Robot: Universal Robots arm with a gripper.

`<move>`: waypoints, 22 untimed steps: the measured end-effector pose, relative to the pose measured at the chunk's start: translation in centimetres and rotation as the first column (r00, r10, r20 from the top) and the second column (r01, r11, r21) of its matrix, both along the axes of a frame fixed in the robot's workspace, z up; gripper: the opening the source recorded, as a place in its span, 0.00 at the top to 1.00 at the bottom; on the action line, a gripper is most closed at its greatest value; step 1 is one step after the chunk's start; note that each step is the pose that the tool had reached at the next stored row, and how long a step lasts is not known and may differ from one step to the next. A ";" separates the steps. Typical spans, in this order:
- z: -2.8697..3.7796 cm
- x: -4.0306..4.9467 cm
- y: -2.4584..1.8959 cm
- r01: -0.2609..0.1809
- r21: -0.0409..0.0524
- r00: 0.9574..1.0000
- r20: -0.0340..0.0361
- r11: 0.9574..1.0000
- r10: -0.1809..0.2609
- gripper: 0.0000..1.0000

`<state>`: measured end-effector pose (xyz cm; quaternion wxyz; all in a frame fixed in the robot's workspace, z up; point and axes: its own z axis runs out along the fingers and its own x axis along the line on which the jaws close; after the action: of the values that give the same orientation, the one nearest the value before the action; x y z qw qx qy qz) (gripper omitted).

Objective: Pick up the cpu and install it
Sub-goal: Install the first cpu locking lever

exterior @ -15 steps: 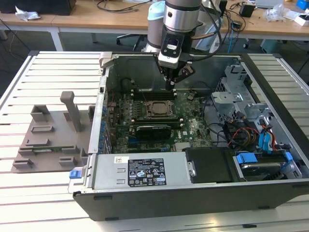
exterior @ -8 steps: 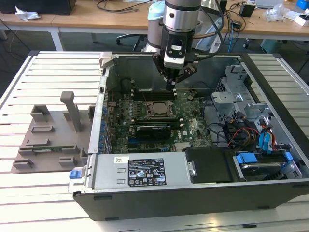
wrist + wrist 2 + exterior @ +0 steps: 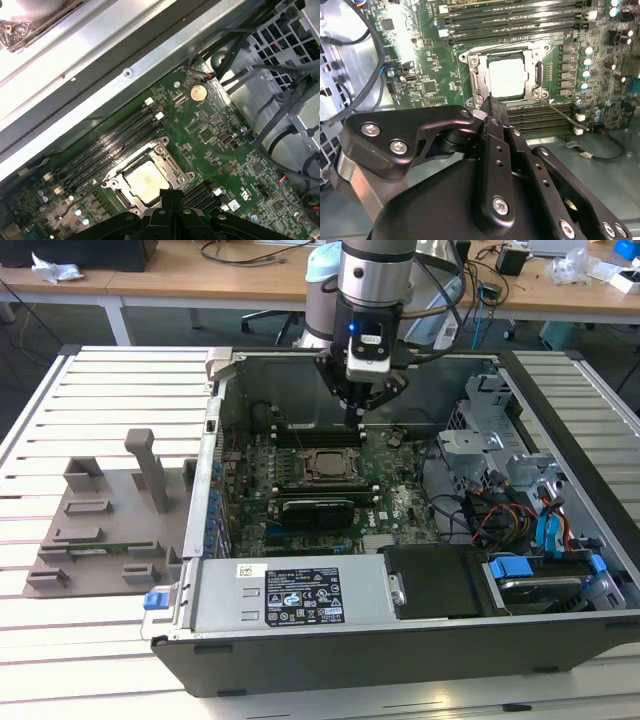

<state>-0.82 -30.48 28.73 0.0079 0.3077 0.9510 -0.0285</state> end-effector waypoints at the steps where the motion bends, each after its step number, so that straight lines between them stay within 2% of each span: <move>1: 0.00 0.00 0.00 -0.013 0.000 1.000 0.000 1.000 0.013 0.89; 6: 0.00 0.00 0.00 -0.068 0.000 0.998 0.000 0.998 0.068 0.89; 11: 0.00 0.00 0.00 -0.134 0.000 0.991 0.000 0.991 0.134 0.89; 16: 0.00 0.00 0.00 -0.185 0.000 0.983 0.000 0.983 0.185 0.89; 17: 0.00 0.00 0.00 -0.203 0.000 0.979 0.000 0.979 0.203 0.89; 22: 0.01 -0.01 0.00 -0.247 0.005 0.969 0.001 0.969 0.247 0.89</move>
<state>-0.82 -30.48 28.74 0.0109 0.1868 0.9820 -0.0250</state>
